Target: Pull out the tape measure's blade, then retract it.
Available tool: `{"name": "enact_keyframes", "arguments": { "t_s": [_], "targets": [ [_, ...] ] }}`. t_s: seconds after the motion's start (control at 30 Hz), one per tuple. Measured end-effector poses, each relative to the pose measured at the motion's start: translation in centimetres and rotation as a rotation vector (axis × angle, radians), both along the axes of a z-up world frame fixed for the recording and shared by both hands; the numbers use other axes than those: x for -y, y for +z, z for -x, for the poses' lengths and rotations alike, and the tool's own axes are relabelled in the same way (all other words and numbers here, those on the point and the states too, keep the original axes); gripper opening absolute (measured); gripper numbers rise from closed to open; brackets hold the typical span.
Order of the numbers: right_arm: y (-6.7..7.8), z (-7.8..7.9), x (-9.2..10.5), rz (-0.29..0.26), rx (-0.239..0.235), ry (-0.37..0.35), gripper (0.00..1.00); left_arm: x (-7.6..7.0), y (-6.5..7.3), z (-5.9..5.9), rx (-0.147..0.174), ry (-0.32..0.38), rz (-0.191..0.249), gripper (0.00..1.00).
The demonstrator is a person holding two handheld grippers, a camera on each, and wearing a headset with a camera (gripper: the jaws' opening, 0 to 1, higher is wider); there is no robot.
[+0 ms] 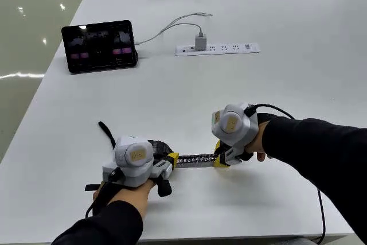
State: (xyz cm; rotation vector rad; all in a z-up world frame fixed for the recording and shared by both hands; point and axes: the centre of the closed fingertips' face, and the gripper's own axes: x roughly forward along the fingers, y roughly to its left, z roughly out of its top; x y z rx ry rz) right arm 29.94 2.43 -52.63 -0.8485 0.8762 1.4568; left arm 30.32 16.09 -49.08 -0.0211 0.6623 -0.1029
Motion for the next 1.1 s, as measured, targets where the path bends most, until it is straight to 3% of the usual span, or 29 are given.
{"name": "enact_keyframes", "arguments": {
  "t_s": [1.1],
  "targets": [
    [0.3,0.4,-2.0,-0.033,-0.009,-0.001,0.11,-0.1,0.1,0.1,-0.005,0.001,0.029,0.59]
  ]
}}
